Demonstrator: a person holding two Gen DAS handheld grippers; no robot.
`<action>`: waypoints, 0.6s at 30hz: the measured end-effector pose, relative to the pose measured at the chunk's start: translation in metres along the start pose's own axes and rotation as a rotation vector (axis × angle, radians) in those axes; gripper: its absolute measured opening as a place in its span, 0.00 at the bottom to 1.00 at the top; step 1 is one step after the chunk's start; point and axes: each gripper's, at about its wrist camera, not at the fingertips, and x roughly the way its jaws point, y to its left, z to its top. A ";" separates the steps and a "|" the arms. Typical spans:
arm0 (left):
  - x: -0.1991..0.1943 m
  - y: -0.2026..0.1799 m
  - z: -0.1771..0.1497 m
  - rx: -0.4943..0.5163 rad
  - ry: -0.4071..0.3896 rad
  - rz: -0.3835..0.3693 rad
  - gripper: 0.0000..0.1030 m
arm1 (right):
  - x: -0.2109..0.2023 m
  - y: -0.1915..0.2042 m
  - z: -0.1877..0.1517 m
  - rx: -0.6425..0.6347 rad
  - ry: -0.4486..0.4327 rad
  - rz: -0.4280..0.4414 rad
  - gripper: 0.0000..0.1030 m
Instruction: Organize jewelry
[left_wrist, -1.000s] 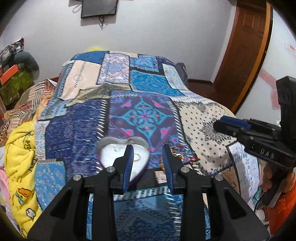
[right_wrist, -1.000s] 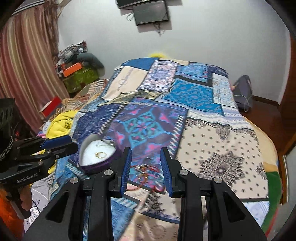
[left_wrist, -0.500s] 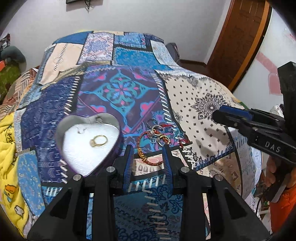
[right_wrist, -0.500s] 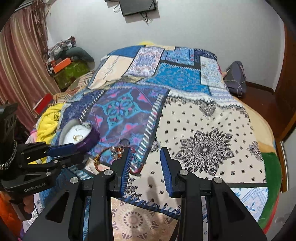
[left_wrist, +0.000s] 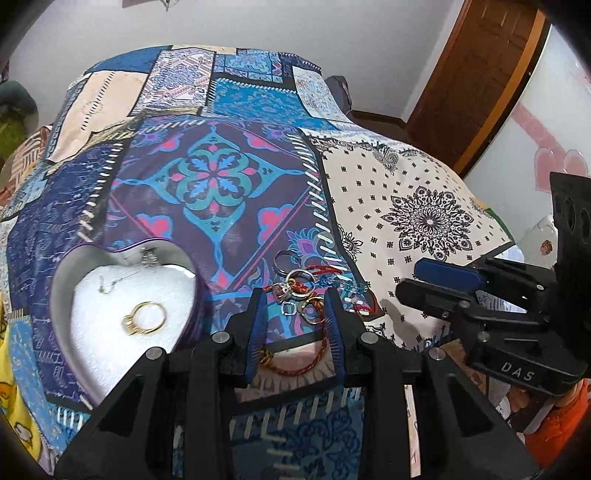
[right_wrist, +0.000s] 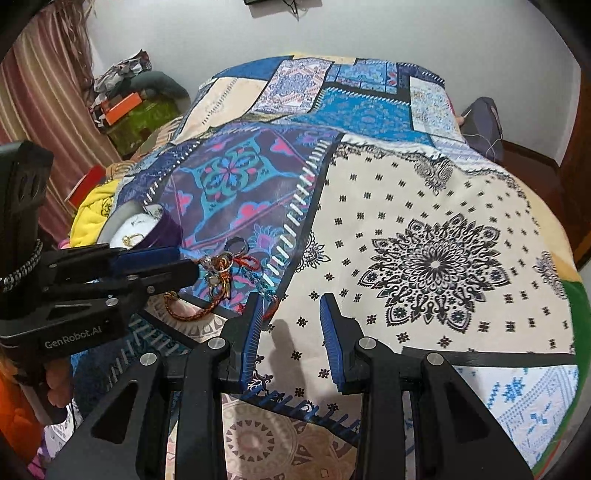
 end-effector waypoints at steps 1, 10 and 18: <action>0.003 -0.001 0.000 0.008 0.002 0.005 0.30 | 0.002 -0.001 0.000 0.000 0.004 0.003 0.28; 0.017 -0.006 0.003 0.041 0.001 0.058 0.22 | 0.023 0.005 0.003 -0.034 0.038 0.017 0.28; 0.024 0.003 0.002 0.008 0.015 0.045 0.12 | 0.034 0.014 0.004 -0.088 0.035 0.026 0.28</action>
